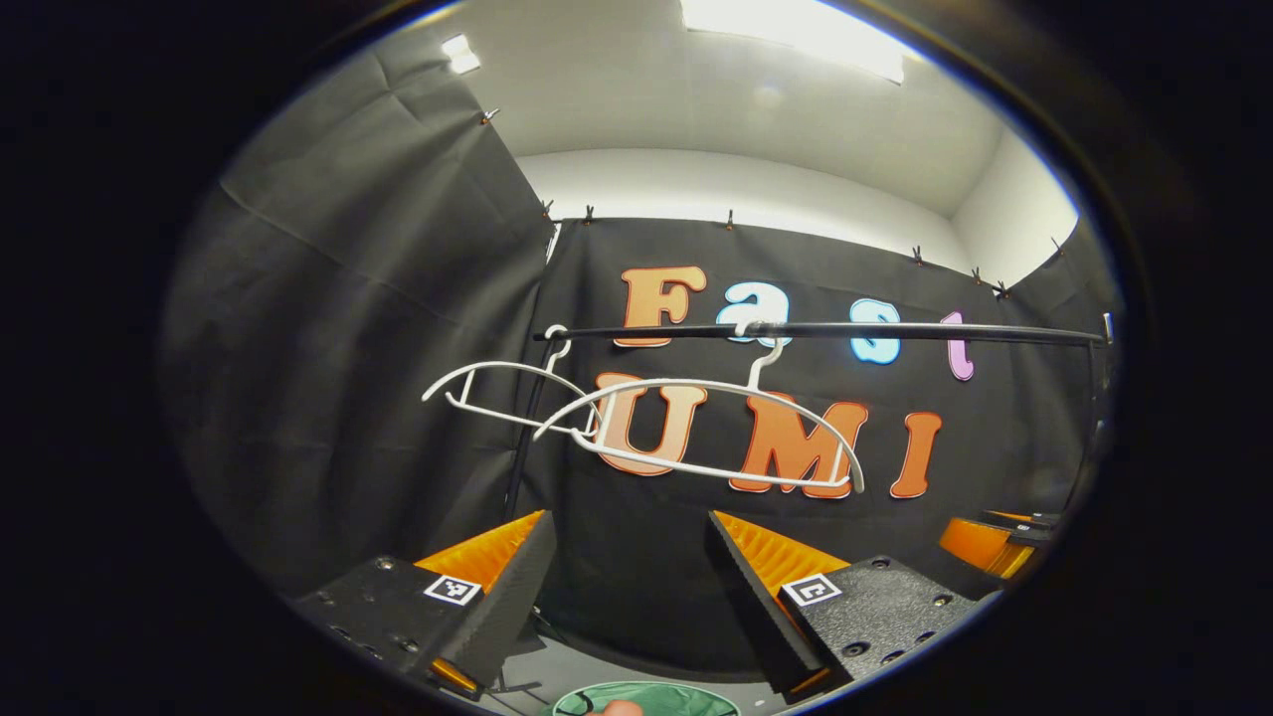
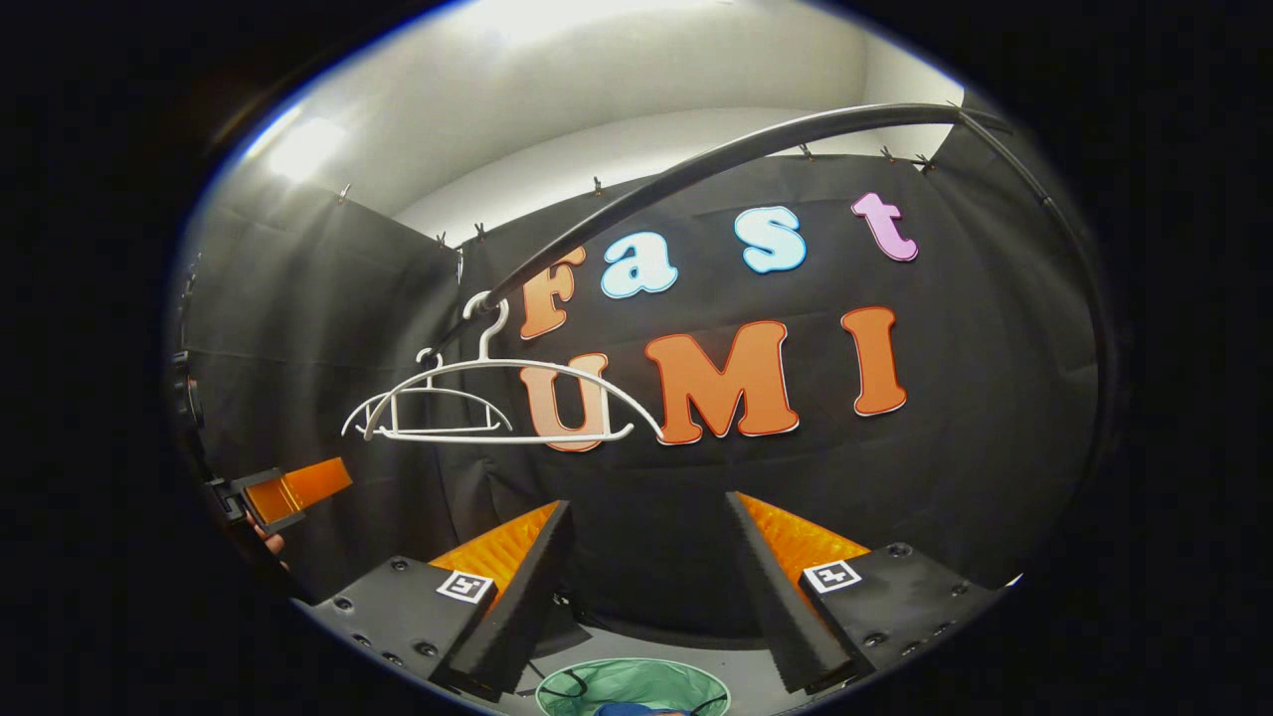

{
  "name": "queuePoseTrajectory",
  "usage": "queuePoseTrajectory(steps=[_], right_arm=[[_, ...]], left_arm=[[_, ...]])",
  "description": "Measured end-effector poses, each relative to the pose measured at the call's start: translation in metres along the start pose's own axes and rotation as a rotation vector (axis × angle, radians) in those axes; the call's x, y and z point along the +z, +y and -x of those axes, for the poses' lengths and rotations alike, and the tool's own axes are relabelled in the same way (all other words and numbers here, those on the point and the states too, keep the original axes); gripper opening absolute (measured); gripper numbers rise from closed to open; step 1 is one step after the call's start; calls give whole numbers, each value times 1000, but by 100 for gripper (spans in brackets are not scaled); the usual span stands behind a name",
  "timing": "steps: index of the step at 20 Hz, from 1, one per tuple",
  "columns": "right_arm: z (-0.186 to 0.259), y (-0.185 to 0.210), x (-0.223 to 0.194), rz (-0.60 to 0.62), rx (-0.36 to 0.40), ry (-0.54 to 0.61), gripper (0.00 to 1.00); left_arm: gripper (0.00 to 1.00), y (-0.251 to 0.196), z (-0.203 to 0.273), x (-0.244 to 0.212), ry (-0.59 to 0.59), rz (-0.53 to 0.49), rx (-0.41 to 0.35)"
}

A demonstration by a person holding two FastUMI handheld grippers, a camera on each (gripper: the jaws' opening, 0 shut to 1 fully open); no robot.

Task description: Grasp the clothes on the hanger with both hands and then place them into the laundry hamper below.

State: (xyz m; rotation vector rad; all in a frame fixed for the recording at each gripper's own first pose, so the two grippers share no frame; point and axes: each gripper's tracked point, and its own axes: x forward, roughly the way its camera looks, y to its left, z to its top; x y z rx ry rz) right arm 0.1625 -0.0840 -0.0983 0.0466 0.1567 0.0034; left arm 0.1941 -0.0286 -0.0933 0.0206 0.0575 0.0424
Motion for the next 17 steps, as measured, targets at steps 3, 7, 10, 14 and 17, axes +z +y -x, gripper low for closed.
queuePoseTrajectory(steps=[3,7,10,14,17], right_arm=[[0,1,-3,-5,2,6,98],[-1,3,-5,-2,8,12,98],[-2,3,-5,0,8,13,98],[-3,2,-7,0,8,15,98],[-4,2,-8,-3,6,20,98]], left_arm=[[98,1,0,-1,4,0,-1],[98,0,0,-2,3,-4,-2],[98,0,0,-3,3,-6,-2],[98,-1,-1,-2,0,-9,-2],[98,-2,-1,-3,3,-9,-5]])
